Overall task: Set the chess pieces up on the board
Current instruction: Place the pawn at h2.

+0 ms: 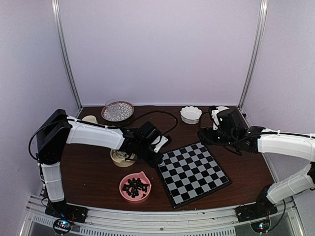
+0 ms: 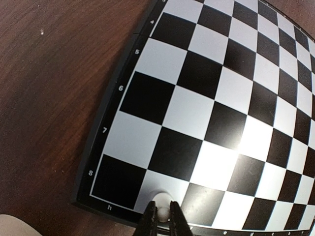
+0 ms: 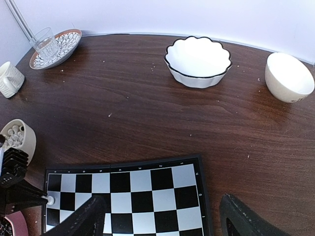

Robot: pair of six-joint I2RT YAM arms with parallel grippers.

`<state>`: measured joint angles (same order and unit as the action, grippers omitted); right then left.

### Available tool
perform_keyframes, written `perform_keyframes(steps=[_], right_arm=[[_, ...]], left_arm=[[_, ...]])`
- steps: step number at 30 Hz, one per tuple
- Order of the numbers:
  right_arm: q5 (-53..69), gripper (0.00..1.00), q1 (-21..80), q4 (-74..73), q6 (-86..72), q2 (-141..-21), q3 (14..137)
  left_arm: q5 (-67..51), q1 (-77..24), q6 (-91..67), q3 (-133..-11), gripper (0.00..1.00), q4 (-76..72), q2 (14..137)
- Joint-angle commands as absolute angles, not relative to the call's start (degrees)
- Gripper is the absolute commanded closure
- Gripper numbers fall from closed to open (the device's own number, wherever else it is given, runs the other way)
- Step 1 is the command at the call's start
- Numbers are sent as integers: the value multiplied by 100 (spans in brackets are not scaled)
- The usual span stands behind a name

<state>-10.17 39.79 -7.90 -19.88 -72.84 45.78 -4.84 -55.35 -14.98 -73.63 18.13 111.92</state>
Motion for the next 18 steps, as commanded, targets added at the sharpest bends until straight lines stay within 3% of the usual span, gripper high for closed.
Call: perform_keyframes(steps=[1, 5, 18], right_arm=[[-1134, 17, 4016, -762, -1978, -7154, 4535], [-1134, 17, 4016, -763, -1979, -7137, 4535], [-1134, 17, 4017, -761, -1986, -7130, 4527]], left_arm=[[-573, -5597, -1461, -7532, 93, 1802, 11327], [-561, -5600, -1451, -7556, 92, 1806, 11342], [-383, -5607, -1451, -7560, 74, 1907, 11152]])
